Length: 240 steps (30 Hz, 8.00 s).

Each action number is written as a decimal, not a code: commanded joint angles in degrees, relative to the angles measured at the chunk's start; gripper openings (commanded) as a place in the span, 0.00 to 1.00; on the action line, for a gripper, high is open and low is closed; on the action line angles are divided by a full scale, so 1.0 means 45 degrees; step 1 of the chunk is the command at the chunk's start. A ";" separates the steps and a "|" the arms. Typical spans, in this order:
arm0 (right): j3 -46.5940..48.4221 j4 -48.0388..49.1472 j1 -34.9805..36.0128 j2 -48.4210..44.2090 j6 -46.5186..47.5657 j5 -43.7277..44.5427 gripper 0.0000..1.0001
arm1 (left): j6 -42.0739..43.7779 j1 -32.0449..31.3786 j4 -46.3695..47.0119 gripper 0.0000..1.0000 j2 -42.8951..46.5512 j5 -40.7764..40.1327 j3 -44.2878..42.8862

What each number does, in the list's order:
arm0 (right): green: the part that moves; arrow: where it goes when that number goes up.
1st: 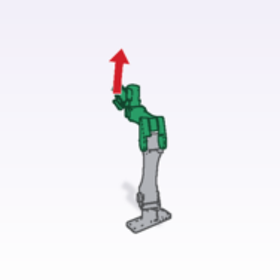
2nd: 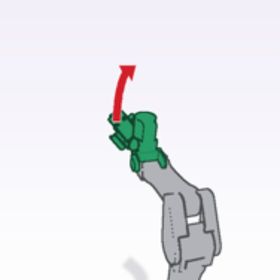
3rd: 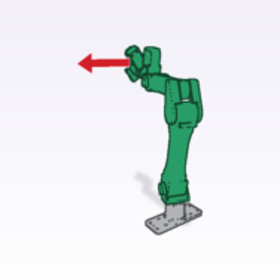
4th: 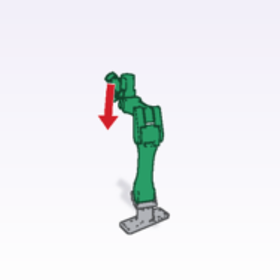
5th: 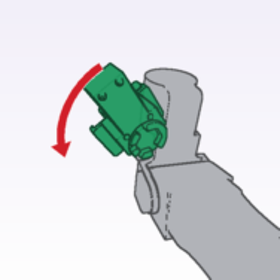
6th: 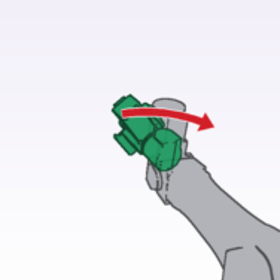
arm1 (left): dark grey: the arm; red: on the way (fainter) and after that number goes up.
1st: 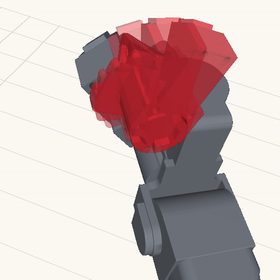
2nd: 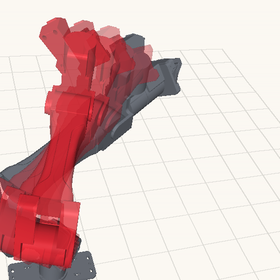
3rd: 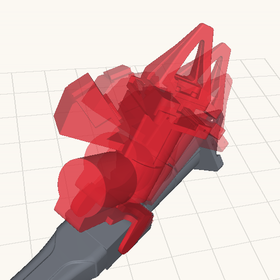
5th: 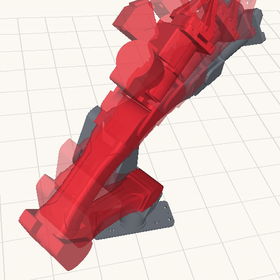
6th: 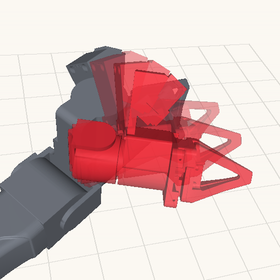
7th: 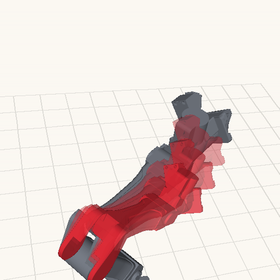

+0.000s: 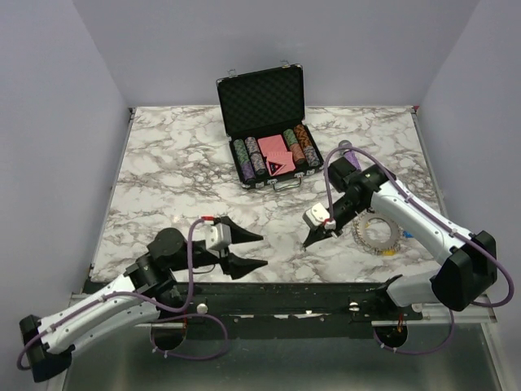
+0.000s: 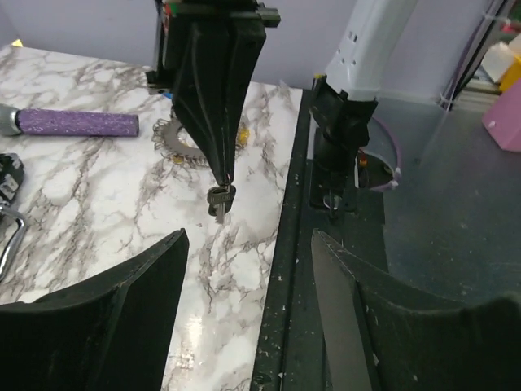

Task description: Put the keys on the keyring

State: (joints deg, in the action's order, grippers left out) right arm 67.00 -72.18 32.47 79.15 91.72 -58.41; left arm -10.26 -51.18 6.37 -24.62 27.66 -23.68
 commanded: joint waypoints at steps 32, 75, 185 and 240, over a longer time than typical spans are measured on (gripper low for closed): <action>-0.1296 -0.0464 0.0129 -0.0461 0.1258 -0.2195 0.00 | 0.3550 -0.5482 0.6513 0.30 -0.7770 -0.5912 -0.0050; -0.0632 0.3012 -0.0008 -0.0520 -0.6357 -0.3171 0.32 | 0.0269 -0.5678 1.2753 0.00 -0.6520 -0.8666 0.3344; 0.2962 -0.0209 0.2179 0.1863 -0.7375 0.3430 0.00 | 0.2941 -0.4643 0.9401 0.44 -0.7321 -0.7204 0.1629; 0.3177 -0.0561 0.1655 0.1571 -0.7082 0.1303 0.28 | 0.1424 -0.4565 1.1469 0.00 -0.7733 -0.8176 0.2681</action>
State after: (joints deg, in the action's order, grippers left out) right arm 79.68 -73.69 41.76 87.53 60.38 -46.85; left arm 0.99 -71.96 50.22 -61.82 -3.99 -15.86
